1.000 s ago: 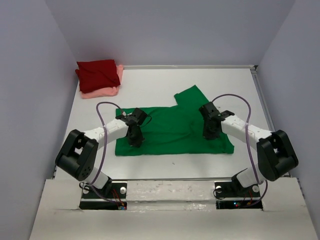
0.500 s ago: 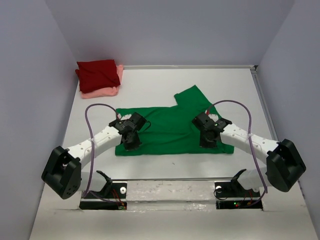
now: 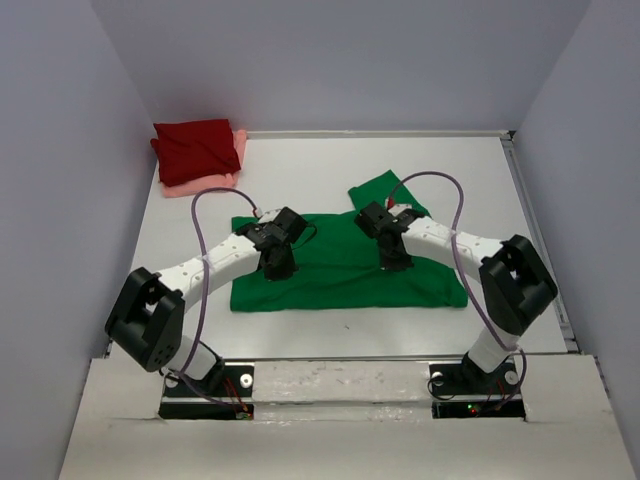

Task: Fold and stack the t-shirts
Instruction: Fold the flattened tshirt in 1/3 of the way

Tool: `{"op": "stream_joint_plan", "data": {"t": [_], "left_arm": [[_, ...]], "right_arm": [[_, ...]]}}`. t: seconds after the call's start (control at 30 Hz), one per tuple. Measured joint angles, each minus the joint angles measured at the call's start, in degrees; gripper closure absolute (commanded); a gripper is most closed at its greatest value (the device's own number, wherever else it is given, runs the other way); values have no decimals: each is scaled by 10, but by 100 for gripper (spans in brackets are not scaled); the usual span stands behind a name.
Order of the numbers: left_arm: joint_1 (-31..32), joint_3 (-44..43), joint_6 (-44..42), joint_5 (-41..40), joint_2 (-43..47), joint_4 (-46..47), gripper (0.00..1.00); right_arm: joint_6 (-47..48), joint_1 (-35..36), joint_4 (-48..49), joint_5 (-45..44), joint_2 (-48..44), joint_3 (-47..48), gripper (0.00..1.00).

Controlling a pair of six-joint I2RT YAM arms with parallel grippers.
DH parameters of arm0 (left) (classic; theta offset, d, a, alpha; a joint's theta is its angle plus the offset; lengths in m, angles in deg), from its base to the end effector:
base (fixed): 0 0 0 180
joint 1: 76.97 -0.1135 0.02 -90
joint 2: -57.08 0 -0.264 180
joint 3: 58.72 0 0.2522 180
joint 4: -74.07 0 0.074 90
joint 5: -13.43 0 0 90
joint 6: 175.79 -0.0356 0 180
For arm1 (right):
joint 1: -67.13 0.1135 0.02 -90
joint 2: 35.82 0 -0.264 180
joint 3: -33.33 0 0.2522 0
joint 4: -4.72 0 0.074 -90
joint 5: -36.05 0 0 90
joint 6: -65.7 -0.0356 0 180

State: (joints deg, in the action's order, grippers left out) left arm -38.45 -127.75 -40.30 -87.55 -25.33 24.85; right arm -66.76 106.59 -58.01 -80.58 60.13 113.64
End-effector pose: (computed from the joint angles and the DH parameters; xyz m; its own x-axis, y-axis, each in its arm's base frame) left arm 0.2238 -0.1695 0.2201 -0.8740 -0.1990 -0.4432 -0.1148 0.9710 -0.2096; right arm 0.2507 0.1857 0.2044 -0.8943 0.0454 -0.4451 0.1428 0.9718 -0.1878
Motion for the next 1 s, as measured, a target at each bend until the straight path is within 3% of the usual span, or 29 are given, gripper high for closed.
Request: {"op": "stream_joint_plan", "data": {"t": [0.27, 0.63, 1.0], "left_arm": [[0, 0, -21, 19, -67, 42, 100], [0, 0, -37, 19, -76, 61, 100], [0, -18, -37, 22, -139, 61, 100]], "right_arm": [[13, 0, 9, -9, 82, 2, 100], [59, 0, 75, 4, 64, 2, 100], [58, 0, 91, 35, 55, -19, 100]]}}
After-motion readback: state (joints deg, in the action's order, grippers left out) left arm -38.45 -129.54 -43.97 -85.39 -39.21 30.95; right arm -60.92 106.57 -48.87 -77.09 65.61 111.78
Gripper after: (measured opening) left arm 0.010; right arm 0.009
